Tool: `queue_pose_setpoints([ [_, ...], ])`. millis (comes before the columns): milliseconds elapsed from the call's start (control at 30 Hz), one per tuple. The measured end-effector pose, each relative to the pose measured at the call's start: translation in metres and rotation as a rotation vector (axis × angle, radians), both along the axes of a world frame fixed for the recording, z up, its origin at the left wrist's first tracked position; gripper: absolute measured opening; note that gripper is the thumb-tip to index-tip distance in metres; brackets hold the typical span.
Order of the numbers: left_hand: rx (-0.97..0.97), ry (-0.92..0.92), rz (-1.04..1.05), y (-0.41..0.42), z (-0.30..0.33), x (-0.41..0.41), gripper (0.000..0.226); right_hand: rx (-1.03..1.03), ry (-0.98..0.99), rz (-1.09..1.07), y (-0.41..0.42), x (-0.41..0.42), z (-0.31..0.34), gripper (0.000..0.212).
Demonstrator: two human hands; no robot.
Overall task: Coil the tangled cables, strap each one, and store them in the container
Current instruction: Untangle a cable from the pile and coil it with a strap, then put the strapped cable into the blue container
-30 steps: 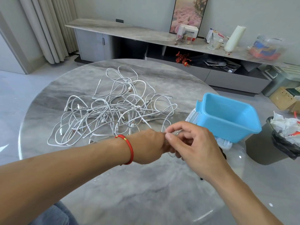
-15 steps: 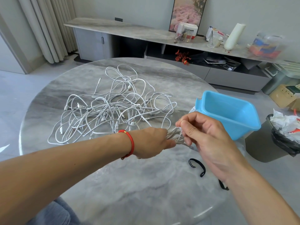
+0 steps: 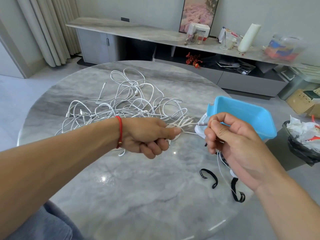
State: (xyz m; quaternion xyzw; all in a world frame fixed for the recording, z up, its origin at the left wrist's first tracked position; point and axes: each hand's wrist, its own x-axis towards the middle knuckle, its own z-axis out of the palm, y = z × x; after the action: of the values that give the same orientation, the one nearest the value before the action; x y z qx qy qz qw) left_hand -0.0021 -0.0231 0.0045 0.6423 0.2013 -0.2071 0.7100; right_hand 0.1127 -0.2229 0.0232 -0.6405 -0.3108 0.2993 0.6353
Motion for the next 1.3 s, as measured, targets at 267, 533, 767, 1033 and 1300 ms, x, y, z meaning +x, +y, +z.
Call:
queue_pose_setpoints([
  [267, -0.311, -0.113, 0.107, 0.014, 0.018, -0.004, 0.025, -0.113, -0.031, 0.042, 0.001, 0.004, -0.003, 0.019],
  [533, -0.546, -0.118, 0.080, 0.001, 0.029, -0.008, 0.029, -0.244, -0.153, 0.042, 0.011, 0.007, -0.020, 0.017],
  [767, -0.642, -0.095, -0.077, -0.025, 0.033, -0.006, 0.030, -0.326, -0.591, -0.078, 0.008, 0.015, -0.022, 0.019],
  [1033, 0.022, -0.166, 0.131, -0.041, 0.048, 0.084, 0.042, -0.114, -0.026, -0.415, -0.023, 0.081, -0.008, 0.015],
  [1300, 1.157, -0.348, -0.121, -0.064, 0.046, 0.211, 0.033, -0.260, -0.246, -0.743, -0.030, 0.139, -0.025, 0.014],
])
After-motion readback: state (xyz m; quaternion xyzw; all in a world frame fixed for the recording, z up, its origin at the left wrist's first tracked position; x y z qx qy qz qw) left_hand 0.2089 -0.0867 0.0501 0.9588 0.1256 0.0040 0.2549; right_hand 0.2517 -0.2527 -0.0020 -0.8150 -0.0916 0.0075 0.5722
